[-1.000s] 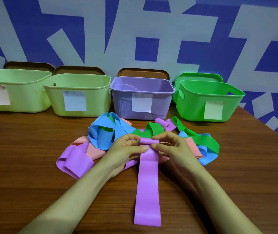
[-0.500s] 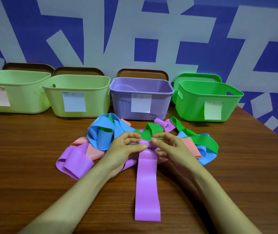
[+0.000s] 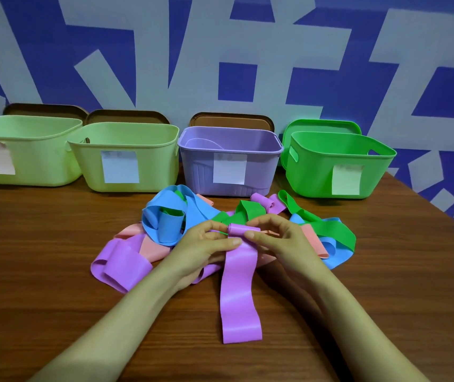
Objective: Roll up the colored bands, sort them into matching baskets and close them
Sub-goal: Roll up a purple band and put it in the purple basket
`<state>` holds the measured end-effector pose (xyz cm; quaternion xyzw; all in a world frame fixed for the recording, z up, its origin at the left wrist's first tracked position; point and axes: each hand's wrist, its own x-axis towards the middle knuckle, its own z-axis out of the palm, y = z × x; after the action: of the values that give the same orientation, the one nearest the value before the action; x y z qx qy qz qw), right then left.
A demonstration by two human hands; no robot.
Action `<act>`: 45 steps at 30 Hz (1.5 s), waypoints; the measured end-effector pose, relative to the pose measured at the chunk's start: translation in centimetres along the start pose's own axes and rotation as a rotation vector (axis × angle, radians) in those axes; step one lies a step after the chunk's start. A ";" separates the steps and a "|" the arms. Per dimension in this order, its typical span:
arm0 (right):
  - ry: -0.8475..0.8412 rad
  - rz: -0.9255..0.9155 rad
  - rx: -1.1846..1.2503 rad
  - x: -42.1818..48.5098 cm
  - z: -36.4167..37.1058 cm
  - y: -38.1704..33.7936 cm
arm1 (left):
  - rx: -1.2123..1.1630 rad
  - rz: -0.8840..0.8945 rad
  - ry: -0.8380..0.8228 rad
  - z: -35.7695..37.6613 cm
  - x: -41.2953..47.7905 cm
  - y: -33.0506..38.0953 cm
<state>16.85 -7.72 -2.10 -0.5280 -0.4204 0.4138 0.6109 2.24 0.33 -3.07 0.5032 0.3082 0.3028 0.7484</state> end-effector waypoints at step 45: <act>-0.050 0.048 0.110 0.1 0.0 -0.2 | -0.106 -0.027 -0.015 0.2 -0.1 0.0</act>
<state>16.90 -7.66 -1.91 -0.4930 -0.3996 0.4639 0.6181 2.34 0.18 -3.04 0.4612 0.2926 0.3049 0.7802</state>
